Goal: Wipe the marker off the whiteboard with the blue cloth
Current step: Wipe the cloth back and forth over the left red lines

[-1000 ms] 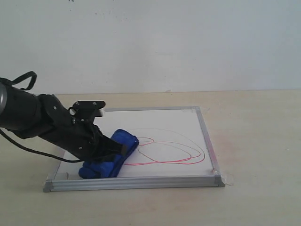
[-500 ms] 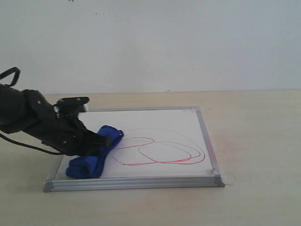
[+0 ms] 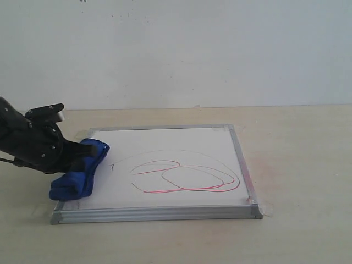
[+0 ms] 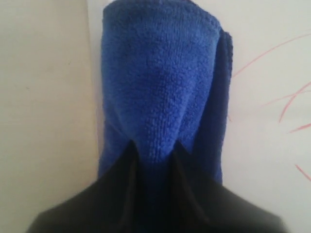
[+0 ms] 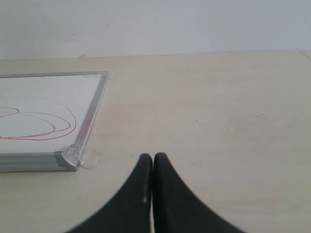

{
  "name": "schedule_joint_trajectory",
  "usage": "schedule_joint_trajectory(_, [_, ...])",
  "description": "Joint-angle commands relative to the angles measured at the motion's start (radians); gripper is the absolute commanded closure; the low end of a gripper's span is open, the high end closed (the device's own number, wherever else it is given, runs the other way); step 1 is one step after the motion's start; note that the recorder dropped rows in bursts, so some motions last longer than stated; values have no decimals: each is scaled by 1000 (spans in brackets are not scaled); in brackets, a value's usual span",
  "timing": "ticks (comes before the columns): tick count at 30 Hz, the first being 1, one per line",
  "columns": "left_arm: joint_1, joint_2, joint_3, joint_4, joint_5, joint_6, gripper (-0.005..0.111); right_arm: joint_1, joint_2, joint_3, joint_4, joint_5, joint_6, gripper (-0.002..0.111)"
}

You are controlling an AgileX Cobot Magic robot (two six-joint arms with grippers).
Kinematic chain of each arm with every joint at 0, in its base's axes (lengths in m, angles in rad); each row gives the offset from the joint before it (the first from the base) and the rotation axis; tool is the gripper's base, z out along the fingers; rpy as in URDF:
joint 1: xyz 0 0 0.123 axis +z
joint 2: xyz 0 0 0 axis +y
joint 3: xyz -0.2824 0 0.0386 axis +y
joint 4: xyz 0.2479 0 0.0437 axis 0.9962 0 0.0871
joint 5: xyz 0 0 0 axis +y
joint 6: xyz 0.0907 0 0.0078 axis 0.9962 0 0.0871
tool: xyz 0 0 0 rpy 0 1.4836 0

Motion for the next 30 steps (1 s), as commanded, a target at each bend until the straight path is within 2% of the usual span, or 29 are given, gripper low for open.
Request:
schedule_joint_trajectory(1, [-51,35,-18,-49,-26,-6,102,-7,-5,-1,-1,-9,-4,108])
schedule_joint_trajectory(5, [-124,79,-102,-51,-10,-6,102,-7,-5,-1,-1,-9,-4,108])
schedule_joint_trajectory(7, [-176,115,-186,-69,-7,-6,102,-7,-5,-1,-1,-9,-4,108])
schedule_joint_trajectory(13, [-233,191,-339,-69,19,-6,102,-7,-5,-1,-1,-9,-4,108])
schedule_joint_trajectory(16, [-196,211,-364,17,62,-53,102,-7,-5,-1,-1,-9,-4,108])
schedule_joint_trajectory(20, [-67,211,-364,316,224,-296,102,-7,-5,-1,-1,-9,-4,108])
schedule_joint_trajectory(23, [34,177,-364,406,312,-340,102,-7,-5,-1,-1,-9,-4,108])
schedule_joint_trajectory(27, [59,148,-364,406,315,-325,102,-7,-5,-1,-1,-9,-4,108])
schedule_joint_trajectory(30, [14,151,-364,406,310,-308,102,-7,-5,-1,-1,-9,-4,108])
